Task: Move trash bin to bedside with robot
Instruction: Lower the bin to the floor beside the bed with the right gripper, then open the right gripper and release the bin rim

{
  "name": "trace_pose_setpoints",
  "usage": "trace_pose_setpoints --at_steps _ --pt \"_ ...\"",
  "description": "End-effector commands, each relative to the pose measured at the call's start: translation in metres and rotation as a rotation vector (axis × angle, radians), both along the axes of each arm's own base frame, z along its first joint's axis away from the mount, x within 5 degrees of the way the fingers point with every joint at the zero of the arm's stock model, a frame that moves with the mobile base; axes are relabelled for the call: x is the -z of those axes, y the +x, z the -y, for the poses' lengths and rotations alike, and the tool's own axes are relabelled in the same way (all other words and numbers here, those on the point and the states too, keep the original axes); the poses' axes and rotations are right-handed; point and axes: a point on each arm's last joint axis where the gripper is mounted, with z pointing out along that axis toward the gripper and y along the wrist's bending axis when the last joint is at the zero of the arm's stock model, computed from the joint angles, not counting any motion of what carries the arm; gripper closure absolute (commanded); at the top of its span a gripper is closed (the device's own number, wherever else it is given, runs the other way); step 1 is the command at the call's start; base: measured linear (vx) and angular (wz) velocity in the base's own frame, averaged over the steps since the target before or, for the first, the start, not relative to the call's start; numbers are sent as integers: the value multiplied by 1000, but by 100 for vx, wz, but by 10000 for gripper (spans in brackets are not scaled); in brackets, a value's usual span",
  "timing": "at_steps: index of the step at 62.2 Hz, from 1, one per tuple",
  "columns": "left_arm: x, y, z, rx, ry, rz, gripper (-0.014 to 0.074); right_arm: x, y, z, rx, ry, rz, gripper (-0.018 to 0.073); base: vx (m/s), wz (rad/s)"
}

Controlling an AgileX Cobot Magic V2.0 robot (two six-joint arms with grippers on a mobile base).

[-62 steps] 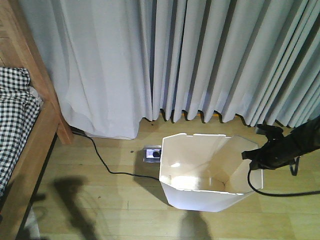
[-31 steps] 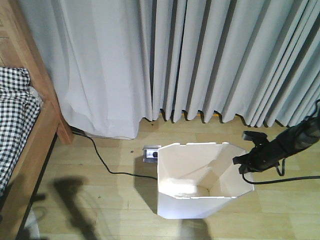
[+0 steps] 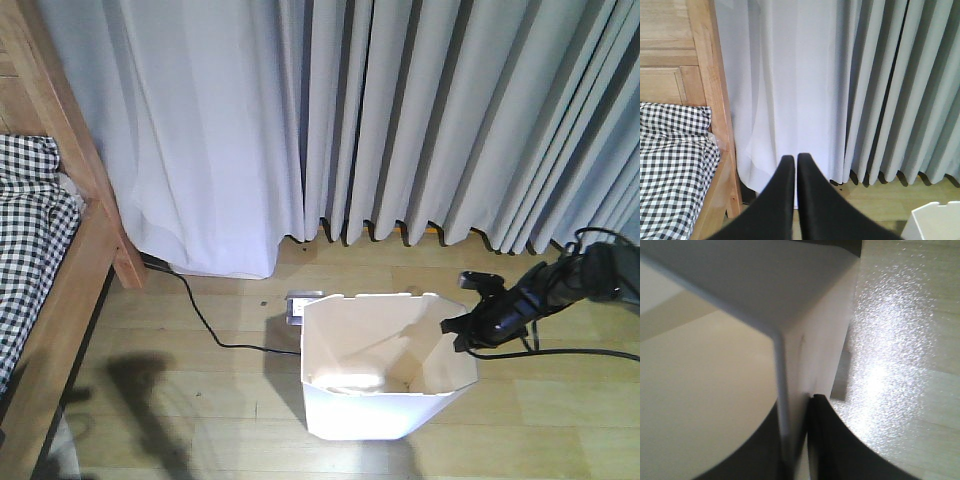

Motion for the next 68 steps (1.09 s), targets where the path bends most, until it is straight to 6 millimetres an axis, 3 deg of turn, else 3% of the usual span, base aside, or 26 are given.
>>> trace_pose_setpoints --at_steps 1,31,68 --pt "-1 1 0 4 -7 64 602 -35 26 -5 16 78 19 526 0 0" --pt "-1 1 0 4 -7 64 602 -16 29 -6 30 57 16 484 0 0" --pt "-1 1 0 4 -7 64 602 -14 28 -3 -8 26 18 298 0 0"
